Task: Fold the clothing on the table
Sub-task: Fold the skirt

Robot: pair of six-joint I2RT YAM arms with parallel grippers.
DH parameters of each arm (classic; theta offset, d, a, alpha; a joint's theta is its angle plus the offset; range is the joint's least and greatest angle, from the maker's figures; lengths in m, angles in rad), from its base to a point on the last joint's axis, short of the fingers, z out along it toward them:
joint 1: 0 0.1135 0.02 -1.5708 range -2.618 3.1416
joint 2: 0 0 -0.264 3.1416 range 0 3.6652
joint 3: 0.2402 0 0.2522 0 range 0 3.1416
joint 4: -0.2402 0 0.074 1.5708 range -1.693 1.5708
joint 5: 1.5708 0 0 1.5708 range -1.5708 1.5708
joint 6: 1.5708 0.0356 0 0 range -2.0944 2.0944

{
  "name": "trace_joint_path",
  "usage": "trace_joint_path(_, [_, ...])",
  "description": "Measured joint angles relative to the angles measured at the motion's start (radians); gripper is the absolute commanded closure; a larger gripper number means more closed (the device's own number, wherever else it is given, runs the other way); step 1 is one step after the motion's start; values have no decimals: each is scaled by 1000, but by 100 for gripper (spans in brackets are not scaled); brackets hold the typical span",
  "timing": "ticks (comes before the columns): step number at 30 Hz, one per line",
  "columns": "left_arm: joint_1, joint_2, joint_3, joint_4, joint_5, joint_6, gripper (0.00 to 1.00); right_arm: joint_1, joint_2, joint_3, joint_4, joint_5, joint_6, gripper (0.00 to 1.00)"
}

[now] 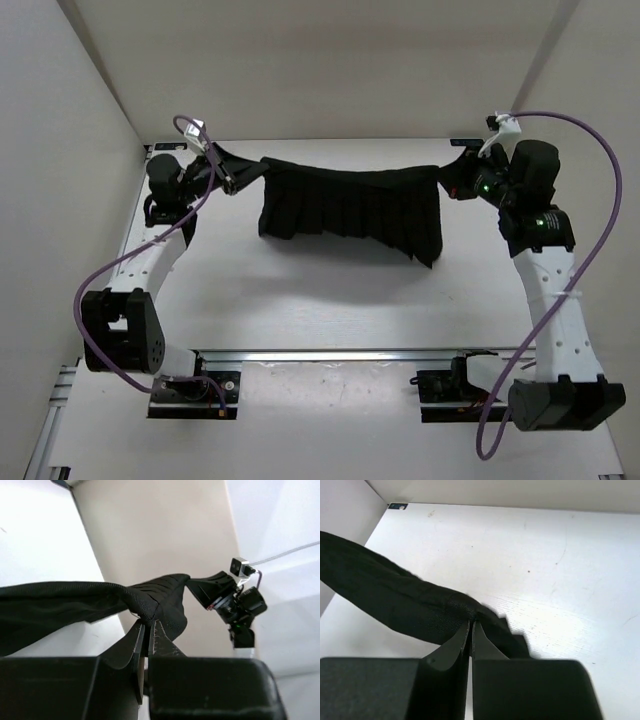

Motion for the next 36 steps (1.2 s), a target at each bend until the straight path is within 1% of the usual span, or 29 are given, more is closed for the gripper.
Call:
trace_joint_path(2, [3,-24,-71,106,32,-91,100,26,-50,-6,-14,26,-31,100])
trace_joint_path(5, [-4,-73,-85,258,84,-198,100,40,-150,-26,-16,46,-56,100])
trace_joint_path(7, [-14,-109,-53,383,120,-270,100,30,-216,-43,-14,56,-70,100])
trace_joint_path(9, [-25,-135,12,513,152,-331,100,27,-254,-49,-5,62,-80,100])
trace_joint_path(12, [-33,-171,116,644,192,-375,100,31,-270,-49,29,55,-93,100])
trace_joint_path(15, [-44,-201,156,650,229,-344,100,35,-229,-43,47,30,-90,100])
trace_joint_path(18, [-43,-185,145,566,241,-278,100,26,-152,-42,66,0,-80,100])
trace_joint_path(21, [-26,-86,112,485,232,-248,100,-32,-40,-43,96,-50,-42,100])
trace_joint_path(23, [-10,24,95,447,221,-252,100,-74,60,-42,132,-95,-5,100])
trace_joint_path(26, [3,225,111,391,200,-266,100,-98,200,-21,157,-125,35,100])
trace_joint_path(28, [3,369,187,358,193,-277,100,-111,310,48,163,-142,60,100])
trace_joint_path(31, [-6,588,434,331,180,-317,100,-129,485,226,175,-165,107,100])
trace_joint_path(32, [-9,636,508,329,164,-325,100,-130,525,277,183,-168,118,100])
trace_joint_path(34, [-13,674,591,330,140,-334,100,-132,571,359,202,-167,133,100])
trace_joint_path(36, [-13,667,629,343,132,-340,100,-132,569,395,217,-169,140,100])
